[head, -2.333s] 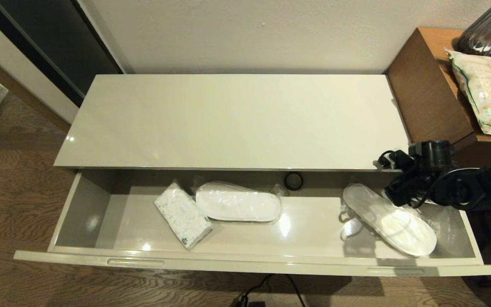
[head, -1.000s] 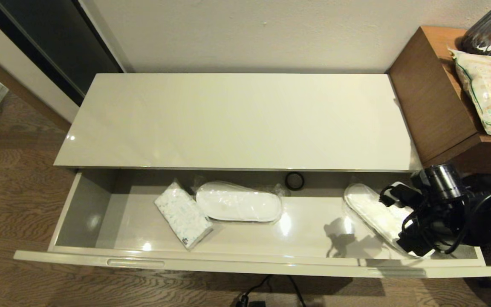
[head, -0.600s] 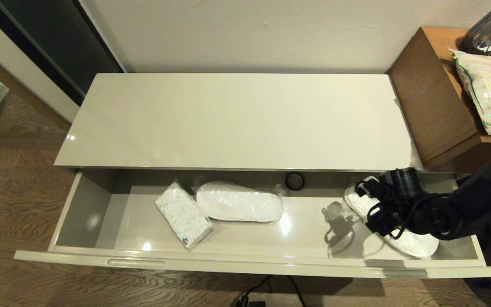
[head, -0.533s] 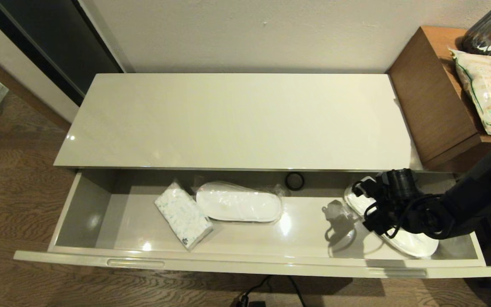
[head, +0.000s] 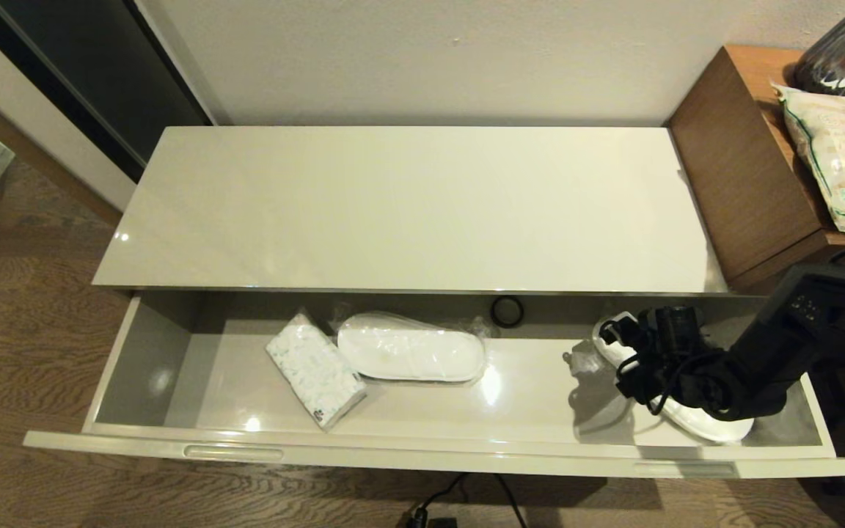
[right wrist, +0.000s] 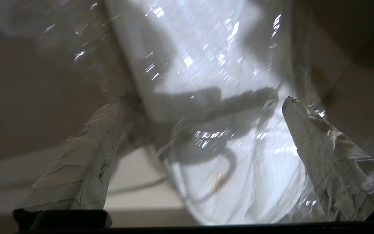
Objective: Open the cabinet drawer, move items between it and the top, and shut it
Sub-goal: Take out the disposable slippers from the drawer
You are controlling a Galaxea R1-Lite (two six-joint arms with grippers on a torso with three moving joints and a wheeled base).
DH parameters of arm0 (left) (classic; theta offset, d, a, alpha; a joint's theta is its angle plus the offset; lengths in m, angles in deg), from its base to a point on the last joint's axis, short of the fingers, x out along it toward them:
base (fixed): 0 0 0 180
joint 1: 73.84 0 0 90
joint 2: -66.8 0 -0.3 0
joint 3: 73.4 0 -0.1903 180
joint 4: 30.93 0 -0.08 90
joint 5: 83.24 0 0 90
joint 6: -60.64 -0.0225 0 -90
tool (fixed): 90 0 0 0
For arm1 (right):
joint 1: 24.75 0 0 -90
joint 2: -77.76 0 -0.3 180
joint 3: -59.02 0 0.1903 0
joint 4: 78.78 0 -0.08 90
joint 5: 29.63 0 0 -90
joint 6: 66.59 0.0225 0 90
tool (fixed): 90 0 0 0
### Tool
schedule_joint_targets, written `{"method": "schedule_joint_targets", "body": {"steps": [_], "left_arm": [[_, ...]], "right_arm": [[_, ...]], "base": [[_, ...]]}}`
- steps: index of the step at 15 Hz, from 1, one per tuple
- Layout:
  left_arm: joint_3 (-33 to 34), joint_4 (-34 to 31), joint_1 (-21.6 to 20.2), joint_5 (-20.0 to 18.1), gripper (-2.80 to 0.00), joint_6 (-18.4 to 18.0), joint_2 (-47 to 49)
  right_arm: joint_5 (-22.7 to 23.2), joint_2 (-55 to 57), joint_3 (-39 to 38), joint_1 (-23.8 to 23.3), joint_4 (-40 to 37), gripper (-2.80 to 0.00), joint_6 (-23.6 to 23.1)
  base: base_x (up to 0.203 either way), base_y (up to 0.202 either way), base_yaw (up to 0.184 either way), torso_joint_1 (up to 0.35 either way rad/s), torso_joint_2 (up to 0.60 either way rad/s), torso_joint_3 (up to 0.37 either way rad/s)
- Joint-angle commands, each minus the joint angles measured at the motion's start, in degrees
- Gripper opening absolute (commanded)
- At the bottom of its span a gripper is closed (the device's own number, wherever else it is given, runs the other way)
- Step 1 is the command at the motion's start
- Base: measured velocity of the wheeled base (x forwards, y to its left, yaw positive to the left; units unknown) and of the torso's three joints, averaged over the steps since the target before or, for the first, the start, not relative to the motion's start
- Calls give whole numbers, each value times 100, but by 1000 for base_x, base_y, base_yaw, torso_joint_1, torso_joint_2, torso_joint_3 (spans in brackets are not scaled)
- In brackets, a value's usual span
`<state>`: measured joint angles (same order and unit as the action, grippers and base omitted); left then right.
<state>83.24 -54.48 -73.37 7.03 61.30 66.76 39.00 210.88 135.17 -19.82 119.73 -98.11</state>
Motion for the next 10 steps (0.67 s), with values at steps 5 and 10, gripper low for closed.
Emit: {"method": "schedule_joint_targets", "body": {"steps": [5, 10], "left_arm": [[0, 1, -2, 8, -280, 4, 5], [0, 0, -2, 0, -280, 4, 5]], "right_arm": [[71, 526, 30, -124, 820, 0, -203], [106, 544, 34, -142, 831, -280, -214]], "base": [[0, 0, 0, 0, 0, 0], [0, 0, 0, 0, 0, 0]]}}
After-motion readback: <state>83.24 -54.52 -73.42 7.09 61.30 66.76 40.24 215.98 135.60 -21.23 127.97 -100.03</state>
